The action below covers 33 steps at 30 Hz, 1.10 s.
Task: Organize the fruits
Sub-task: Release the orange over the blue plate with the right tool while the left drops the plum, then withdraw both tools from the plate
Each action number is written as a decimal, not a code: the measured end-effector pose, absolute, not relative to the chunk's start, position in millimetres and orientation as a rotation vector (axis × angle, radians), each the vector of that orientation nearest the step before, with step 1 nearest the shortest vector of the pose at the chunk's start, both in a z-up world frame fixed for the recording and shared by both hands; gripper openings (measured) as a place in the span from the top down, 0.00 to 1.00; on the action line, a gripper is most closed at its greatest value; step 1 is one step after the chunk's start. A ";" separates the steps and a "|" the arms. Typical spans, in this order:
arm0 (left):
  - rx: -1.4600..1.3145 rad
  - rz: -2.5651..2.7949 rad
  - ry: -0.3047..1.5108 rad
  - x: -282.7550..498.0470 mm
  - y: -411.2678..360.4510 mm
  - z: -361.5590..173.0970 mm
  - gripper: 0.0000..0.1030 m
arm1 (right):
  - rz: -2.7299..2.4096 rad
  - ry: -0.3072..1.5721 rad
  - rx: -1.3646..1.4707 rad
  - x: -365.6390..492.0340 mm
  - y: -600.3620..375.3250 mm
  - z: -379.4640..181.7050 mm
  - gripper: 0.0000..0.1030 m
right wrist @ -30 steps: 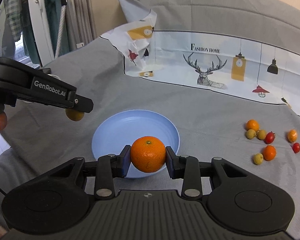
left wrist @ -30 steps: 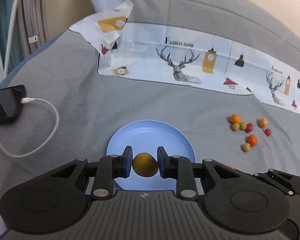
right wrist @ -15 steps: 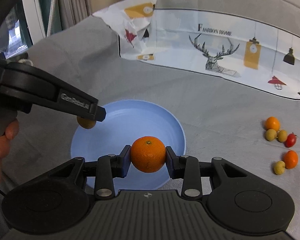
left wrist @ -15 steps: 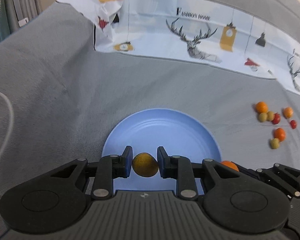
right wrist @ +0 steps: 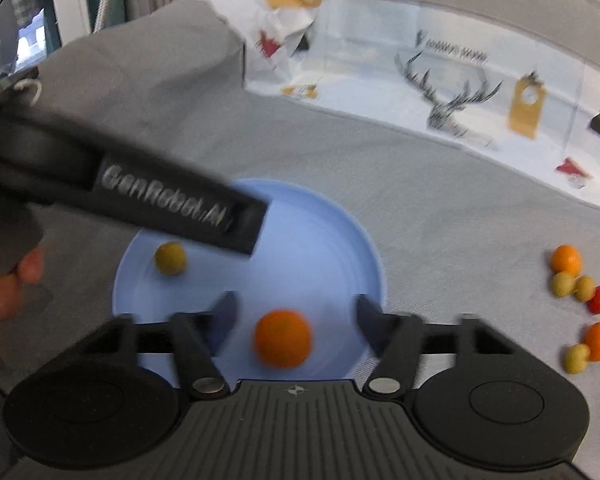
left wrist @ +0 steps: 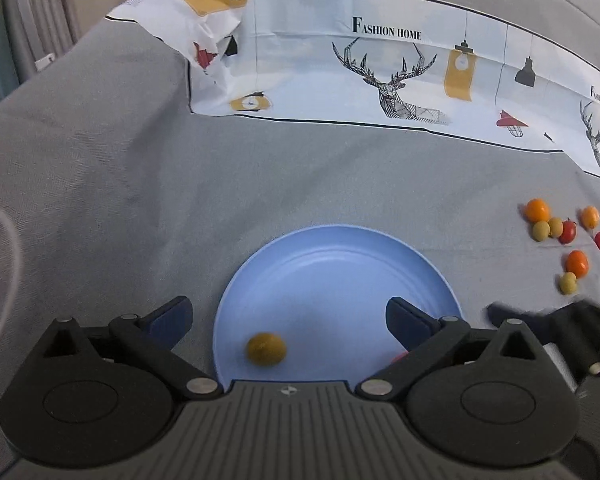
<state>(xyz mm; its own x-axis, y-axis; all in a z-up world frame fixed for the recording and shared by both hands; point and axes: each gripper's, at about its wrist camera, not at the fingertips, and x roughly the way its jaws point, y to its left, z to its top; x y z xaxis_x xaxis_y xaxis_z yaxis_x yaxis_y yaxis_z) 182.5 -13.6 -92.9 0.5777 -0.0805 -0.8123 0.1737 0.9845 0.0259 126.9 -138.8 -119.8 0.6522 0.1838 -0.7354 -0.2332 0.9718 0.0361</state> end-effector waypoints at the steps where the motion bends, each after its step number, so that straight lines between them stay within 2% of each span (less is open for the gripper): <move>1: 0.105 -0.147 0.946 176.5 -12.0 -89.4 0.00 | 0.226 0.819 -0.068 122.8 -140.2 -115.8 0.19; 8: 0.045 -0.143 0.951 114.5 2.1 -54.4 0.00 | 0.209 0.858 -0.018 65.7 -160.8 -86.9 0.12; 14: -0.006 -0.160 0.954 58.8 5.8 -28.9 0.00 | 0.147 0.814 0.020 9.6 -166.2 -51.1 0.08; 33: 0.078 -0.238 0.732 -44.1 -19.9 37.7 0.00 | 0.070 0.586 0.060 -89.7 -187.8 8.4 0.03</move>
